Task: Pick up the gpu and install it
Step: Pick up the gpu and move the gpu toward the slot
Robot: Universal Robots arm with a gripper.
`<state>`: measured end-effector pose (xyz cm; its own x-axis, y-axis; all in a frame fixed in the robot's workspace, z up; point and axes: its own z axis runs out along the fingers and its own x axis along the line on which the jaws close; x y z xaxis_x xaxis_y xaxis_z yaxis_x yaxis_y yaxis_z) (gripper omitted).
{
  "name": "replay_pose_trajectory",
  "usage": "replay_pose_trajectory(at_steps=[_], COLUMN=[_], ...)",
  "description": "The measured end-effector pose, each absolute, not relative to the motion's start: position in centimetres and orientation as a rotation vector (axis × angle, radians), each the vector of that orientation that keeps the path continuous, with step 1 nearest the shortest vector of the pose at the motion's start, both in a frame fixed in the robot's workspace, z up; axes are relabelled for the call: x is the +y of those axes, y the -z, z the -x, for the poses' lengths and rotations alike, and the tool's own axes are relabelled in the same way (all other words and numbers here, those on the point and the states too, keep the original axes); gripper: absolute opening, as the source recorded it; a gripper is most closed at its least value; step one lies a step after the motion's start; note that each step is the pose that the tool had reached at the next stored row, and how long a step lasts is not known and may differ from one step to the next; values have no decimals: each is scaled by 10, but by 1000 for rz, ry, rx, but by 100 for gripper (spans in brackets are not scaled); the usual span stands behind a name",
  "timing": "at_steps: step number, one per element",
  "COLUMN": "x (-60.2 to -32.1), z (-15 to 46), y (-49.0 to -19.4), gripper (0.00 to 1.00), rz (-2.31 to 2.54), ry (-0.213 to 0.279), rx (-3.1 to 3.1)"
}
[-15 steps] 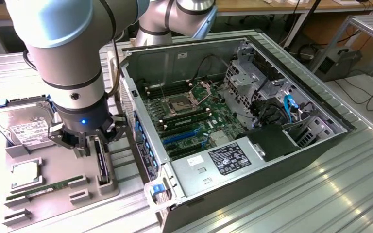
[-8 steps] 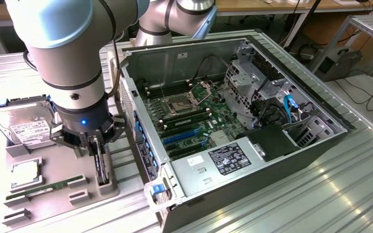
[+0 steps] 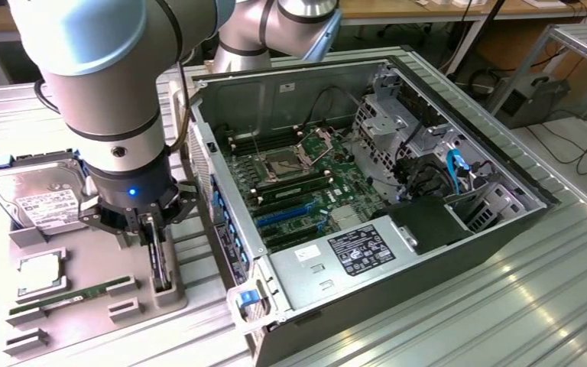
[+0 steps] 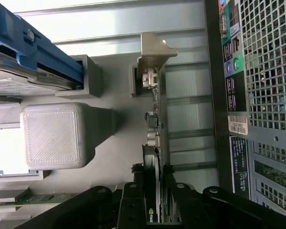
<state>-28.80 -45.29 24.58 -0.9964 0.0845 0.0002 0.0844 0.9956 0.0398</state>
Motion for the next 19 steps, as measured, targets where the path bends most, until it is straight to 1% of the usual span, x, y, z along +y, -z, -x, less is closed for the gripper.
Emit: replay_pose_trajectory(at_steps=[7, 12, 19], x=[-453, -453, -453], z=[288, 288, 288], y=[-247, -250, -272], gripper=[26, 26, 26], rz=[10, 20, 20], ry=[-63, -63, -64], rx=[3141, 3141, 3141])
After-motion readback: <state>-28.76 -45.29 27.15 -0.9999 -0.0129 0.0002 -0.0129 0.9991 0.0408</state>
